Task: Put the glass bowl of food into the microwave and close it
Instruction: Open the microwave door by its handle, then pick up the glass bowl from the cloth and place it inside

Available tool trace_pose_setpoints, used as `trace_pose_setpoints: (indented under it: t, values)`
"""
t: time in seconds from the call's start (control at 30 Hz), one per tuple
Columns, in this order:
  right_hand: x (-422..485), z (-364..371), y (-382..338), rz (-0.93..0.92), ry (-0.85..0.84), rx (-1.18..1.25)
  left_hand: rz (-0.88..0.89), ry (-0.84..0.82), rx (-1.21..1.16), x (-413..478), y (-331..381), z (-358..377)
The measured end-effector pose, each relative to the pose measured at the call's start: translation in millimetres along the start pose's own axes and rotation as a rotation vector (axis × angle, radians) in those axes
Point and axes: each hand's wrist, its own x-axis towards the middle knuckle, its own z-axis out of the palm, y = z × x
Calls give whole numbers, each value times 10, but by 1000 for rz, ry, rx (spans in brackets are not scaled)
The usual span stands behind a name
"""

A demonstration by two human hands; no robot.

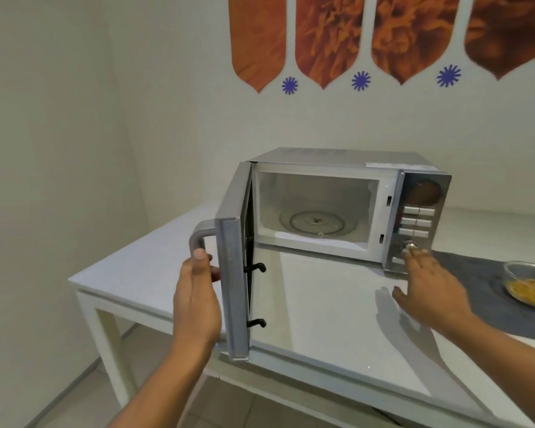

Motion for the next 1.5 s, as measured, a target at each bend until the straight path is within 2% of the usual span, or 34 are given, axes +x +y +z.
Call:
trace_pose_setpoints:
  t: [0.1,0.2,0.27,0.33,0.4,0.5,0.63,0.73,0.83,0.97,1.1,1.2,1.33,1.5]
  values:
    - [-242,148,-75,44,-48,40,144,45,61,-118,82,6]
    - [-340,139,-66,90,-69,89,491,126,131,-282,200,137]
    - [-391,110,-37,104,-71,124,724,44,190,-395,242,293]
    - [-469,107,52,115,-86,161,794,-173,223,-531,205,529]
    - [-568,159,158,106,-117,211,733,-407,329,-656,78,797]
    - [-735,285,336,70,-155,263,569,-664,561,-800,-221,1250]
    - [-861,379,620,0,-157,252,452,-835,720,-856,-566,1795]
    - [-869,411,897,-80,-159,232,412,-880,808,-908,-685,2196]
    - [-903,457,1005,-134,-161,350,362,-917,875,-986,-791,2463]
    - [-964,535,1031,-225,-143,404,332,-907,983,-1082,-899,2511]
    - [-974,546,1053,-256,-167,426,314,-885,983,-1095,-890,2466]
    - [-946,509,1087,-272,-211,537,296,-881,964,-1124,-860,2454]
    - [-803,399,1304,-199,-156,778,271,-863,969,-1117,-860,2464]
    - [-396,198,1966,-7,108,872,245,-847,943,-1111,-847,2488]
